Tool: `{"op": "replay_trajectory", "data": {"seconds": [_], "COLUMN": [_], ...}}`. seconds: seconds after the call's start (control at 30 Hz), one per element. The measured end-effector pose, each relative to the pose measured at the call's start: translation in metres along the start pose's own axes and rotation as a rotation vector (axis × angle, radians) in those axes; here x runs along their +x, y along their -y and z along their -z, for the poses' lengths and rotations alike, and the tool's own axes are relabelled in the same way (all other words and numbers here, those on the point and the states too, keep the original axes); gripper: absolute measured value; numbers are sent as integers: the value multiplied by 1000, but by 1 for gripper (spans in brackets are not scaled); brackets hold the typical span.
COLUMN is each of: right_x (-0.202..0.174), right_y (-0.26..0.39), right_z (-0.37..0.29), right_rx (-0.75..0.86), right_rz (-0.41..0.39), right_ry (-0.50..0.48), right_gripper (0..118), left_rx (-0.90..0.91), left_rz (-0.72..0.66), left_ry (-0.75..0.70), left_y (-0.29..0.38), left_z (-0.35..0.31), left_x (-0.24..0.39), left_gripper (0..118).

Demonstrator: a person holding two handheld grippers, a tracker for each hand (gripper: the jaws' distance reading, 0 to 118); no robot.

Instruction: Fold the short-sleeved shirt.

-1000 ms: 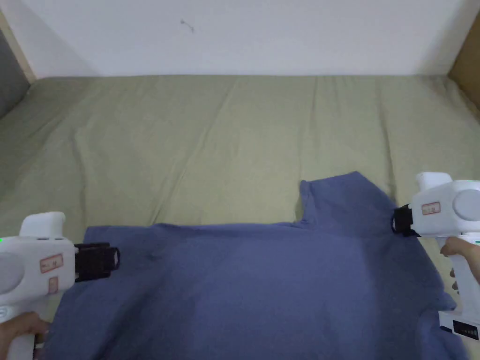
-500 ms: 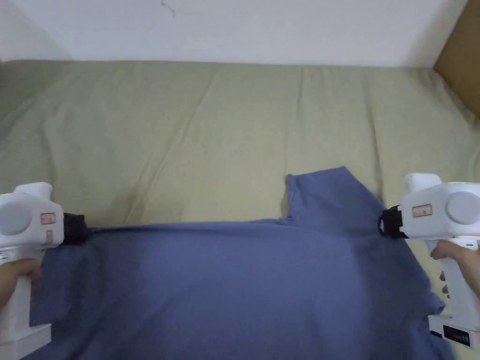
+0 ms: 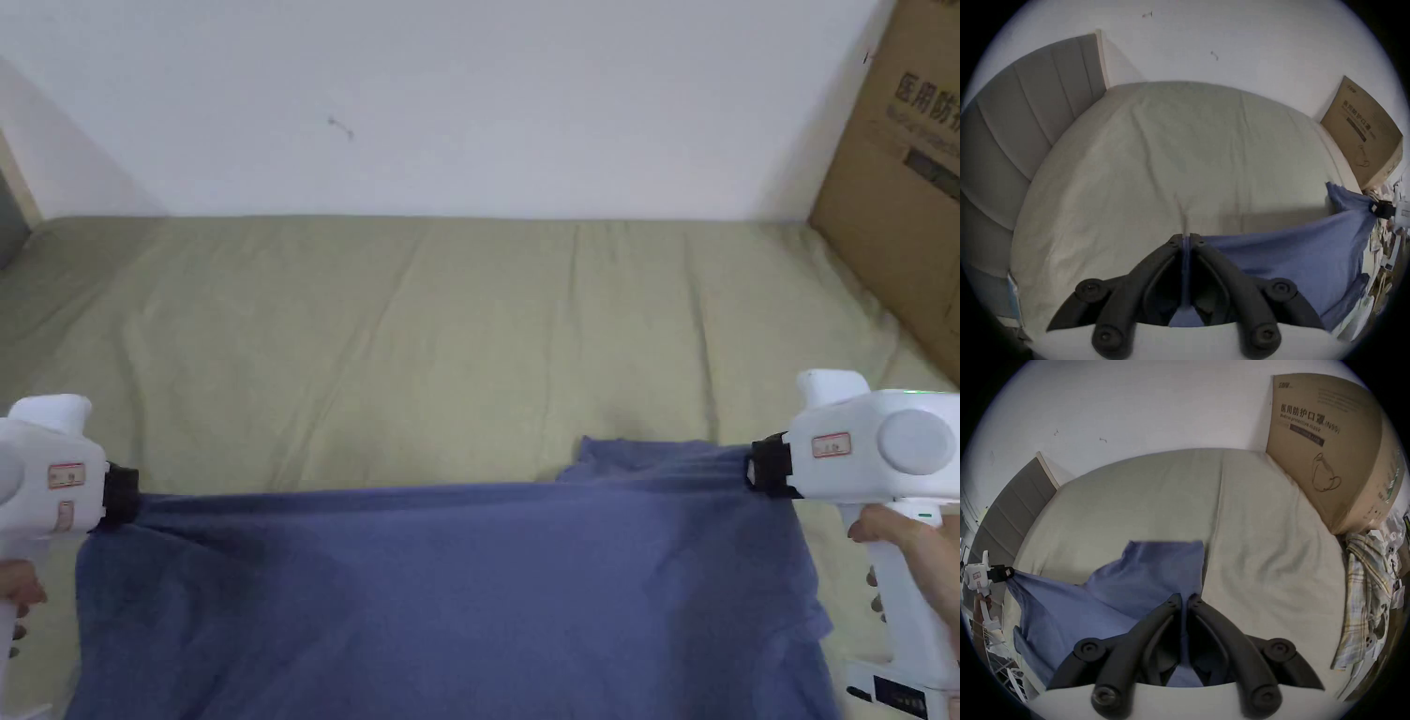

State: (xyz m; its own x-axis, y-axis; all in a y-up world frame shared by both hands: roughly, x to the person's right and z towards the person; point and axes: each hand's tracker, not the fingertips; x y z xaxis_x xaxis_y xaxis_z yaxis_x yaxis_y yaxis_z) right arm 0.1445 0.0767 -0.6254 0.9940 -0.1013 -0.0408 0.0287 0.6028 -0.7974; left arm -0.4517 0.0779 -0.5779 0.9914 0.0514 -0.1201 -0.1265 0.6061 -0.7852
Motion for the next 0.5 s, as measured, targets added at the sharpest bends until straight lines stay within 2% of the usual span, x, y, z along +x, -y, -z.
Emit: {"op": "replay_trajectory", "data": {"seconds": [0.1, 0.27, 0.4, 0.5], "right_x": [-2, -2, 0, -1], "right_y": [19, 71, 123, 165], "right_z": [-46, -108, -138, -143], "right_rx": [42, 71, 44, -9], "right_rz": [21, -33, -40, -58], "right_ry": [-23, -17, -22, -6], "right_gripper": [5, 5, 5, 5], "left_rx": [61, 99, 69, 12], "left_rz": [39, 49, 109, 91], "left_ry": [6, 34, 21, 27], "left_y": [13, 60, 112, 151], "left_z": [-50, -113, -133, -128], "left_x": [-1, -13, -18, -25], "left_gripper": [3, 3, 3, 3]}}
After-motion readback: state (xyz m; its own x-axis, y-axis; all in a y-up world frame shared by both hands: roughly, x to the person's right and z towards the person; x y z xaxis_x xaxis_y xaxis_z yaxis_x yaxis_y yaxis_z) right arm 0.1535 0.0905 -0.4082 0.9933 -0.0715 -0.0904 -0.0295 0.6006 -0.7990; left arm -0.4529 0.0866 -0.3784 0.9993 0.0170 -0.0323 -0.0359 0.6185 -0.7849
